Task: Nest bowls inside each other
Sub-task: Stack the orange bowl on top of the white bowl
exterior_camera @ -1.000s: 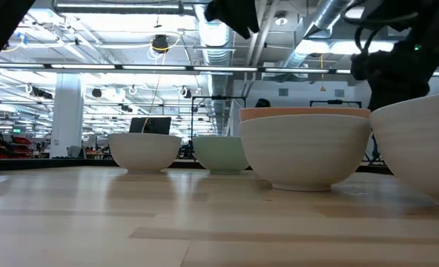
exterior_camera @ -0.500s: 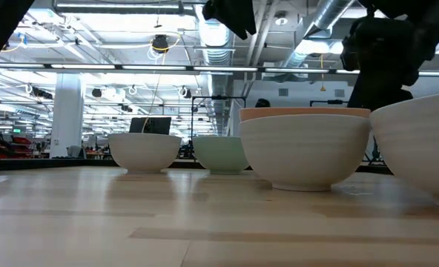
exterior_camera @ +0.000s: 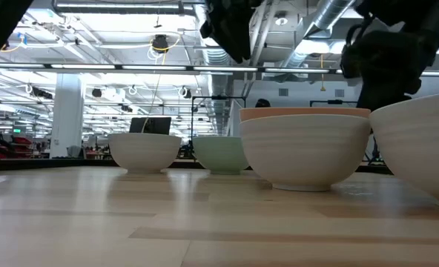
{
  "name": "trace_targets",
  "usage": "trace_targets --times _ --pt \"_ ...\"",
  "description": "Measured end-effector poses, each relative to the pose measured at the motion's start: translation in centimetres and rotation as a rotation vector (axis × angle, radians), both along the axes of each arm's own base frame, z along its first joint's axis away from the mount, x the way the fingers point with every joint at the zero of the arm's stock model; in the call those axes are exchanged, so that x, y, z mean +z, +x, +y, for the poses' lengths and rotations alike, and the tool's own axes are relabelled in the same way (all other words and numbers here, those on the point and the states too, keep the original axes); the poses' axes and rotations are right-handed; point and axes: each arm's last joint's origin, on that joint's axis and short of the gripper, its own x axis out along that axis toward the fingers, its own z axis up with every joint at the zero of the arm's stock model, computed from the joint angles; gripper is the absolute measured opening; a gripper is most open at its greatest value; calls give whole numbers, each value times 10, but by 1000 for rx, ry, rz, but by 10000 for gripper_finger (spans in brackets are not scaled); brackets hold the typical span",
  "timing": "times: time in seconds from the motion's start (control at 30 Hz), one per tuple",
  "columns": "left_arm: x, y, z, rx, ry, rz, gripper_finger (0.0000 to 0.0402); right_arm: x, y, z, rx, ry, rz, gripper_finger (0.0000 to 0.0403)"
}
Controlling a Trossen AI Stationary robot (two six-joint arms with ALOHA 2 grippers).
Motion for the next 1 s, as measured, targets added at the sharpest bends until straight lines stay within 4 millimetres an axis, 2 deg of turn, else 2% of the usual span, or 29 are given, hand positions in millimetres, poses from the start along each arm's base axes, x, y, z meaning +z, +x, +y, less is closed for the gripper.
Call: trace_targets --times 0.2,0.37,0.47,0.57,0.77,1.0 --pt "-4 4 -11 -19 -9 -24 164 -9 7 2 10 22 36 201" --pt "-5 2 -10 -9 -11 -10 164 -6 13 3 21 43 -29 132" --pt "-5 1 -10 -6 -12 -2 164 -4 17 2 16 70 -73 115" --pt "-5 2 -11 -2 -7 -7 164 -9 21 2 1 78 -49 120" --pt "-2 -1 -11 8 -1 -7 164 -22 34 7 35 113 -37 162" --pt "-4 -6 -20 20 8 36 164 -24 44 4 64 147 -94 191"
